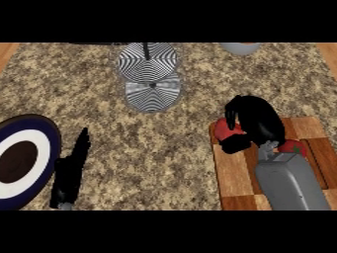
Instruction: Pick the bell pepper from the cutting board and place it in the tiered basket
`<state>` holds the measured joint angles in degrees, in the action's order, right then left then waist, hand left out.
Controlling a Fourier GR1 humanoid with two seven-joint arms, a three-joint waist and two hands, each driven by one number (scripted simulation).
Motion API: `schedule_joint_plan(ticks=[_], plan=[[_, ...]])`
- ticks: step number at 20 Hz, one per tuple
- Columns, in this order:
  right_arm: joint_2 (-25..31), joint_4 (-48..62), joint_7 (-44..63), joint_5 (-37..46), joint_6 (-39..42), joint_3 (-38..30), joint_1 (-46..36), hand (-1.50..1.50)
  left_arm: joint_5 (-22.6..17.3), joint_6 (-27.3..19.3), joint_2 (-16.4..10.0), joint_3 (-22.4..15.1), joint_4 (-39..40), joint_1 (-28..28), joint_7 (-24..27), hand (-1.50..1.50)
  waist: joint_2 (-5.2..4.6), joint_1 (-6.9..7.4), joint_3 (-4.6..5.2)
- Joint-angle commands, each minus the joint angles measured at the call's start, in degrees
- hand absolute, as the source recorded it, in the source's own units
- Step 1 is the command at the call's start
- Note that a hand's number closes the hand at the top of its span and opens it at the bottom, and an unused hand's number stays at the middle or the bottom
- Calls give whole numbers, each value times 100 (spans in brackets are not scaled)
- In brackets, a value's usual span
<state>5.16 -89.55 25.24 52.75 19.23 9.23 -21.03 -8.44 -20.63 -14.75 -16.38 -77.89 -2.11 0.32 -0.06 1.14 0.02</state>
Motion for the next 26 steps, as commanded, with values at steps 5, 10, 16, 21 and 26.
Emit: schedule_joint_plan(ticks=[5,10,16,21,26], plan=[[155,-1665,288,-1201,670,-1177,-1180,150,64,-100,129,39,38,-199,187,0,47,-163,2],[341,-1852,805,-1285,1103,-1238,-2147,150,45,88,-59,141,-285,-259,-13,0,26,-93,0],[-25,-1129,1562,-1067,739,-1142,-3214,150,99,247,60,294,38,-37,-17,0,10,-61,2],[65,83,1328,-998,385,-1321,-3952,150,188,320,214,344,292,-14,209,0,-2,-48,3],[7,1303,896,-737,-338,-1335,-4302,150,284,223,249,368,90,15,-64,0,-10,-29,1]])
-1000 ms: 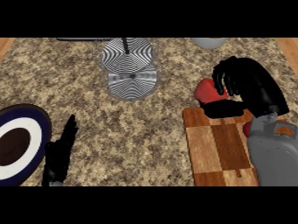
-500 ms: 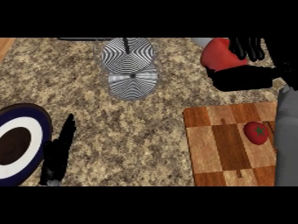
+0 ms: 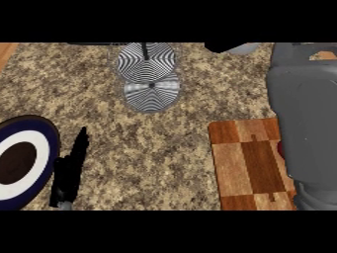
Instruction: Pick the bell pepper from the cutting board and place it in the tiered basket
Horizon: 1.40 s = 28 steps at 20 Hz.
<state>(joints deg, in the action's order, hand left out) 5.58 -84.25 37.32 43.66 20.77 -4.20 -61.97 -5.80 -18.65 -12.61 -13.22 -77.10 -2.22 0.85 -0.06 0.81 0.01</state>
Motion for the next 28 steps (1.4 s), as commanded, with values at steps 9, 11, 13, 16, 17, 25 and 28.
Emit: schedule_joint_plan(ticks=[9,11,13,16,17,25,28], plan=[[-191,3004,-1312,315,-1268,1,-937,150,108,65,70,38,-320,-121,-185,0,-29,86,2],[-382,3569,-1412,457,-1631,31,-1242,150,177,48,168,117,188,76,114,0,-51,97,6],[-514,3796,-1370,508,-1688,88,-1352,150,155,126,164,81,87,89,-160,0,-35,62,4],[-348,4547,-1786,495,-1962,-48,-1516,150,202,161,42,115,-174,-190,97,0,-51,122,4],[-551,4331,-1493,542,-2157,371,-1219,150,268,-1,195,-40,-481,-271,-194,0,-21,83,2],[-557,5808,-2088,14,-3105,-225,-1656,150,281,234,199,22,-160,97,-182,0,-93,228,4],[-558,5816,-2062,-973,-2998,-414,-1535,-150,246,320,187,131,176,306,-74,0,-92,284,6]])
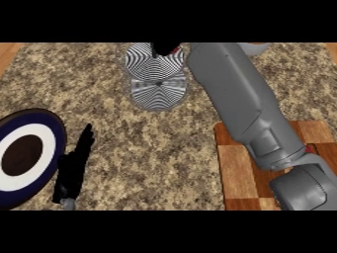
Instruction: Pick the bell pepper from the cutting board and place it in the tiered basket
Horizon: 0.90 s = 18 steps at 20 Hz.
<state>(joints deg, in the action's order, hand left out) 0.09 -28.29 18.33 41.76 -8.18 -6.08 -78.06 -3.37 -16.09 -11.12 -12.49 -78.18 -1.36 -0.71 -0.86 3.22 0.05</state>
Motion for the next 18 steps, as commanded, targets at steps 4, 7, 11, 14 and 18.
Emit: schedule_joint_plan(ticks=[4,7,11,14,18], plan=[[-9,481,-652,-1318,-309,-699,-4,-150,94,-35,68,-70,-84,-39,-18,0,-26,104,-6],[-9,593,-947,-1844,-542,-745,-19,-150,14,93,-86,57,-161,23,-156,0,0,82,-5],[-9,459,-1147,-2276,-613,-1271,-286,-150,43,-7,64,90,92,-5,-25,0,3,-44,-3],[148,290,-1728,-2191,-1376,-1420,10,-150,150,-104,105,-49,-241,-170,-98,0,9,-60,-8],[700,29,-1421,-2167,-1886,-1582,93,-150,21,-34,-87,198,-270,-260,-173,0,74,-224,-8]])
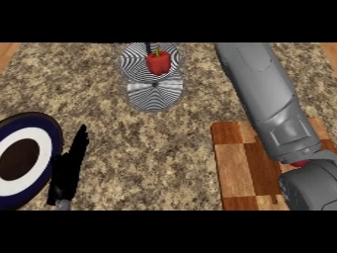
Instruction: Pick the bell pepper from the cutting board and place it in the tiered basket
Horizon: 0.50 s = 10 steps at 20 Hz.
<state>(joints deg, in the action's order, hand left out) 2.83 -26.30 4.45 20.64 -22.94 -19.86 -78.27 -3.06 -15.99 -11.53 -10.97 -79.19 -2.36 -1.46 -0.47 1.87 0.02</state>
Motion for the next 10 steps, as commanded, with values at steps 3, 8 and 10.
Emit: schedule_joint_plan(ticks=[3,8,10], plan=[[994,-259,134,-164,-189,-363,354,-150,-62,39,-23,117,59,12,-100,0,39,-207,-4],[1574,-905,474,-458,494,-457,1039,-150,26,-140,66,116,-96,-355,10,0,100,-292,-4],[2092,-968,342,-756,1177,-694,1368,-150,-9,-106,60,158,-111,-50,-196,0,87,-336,-7]])
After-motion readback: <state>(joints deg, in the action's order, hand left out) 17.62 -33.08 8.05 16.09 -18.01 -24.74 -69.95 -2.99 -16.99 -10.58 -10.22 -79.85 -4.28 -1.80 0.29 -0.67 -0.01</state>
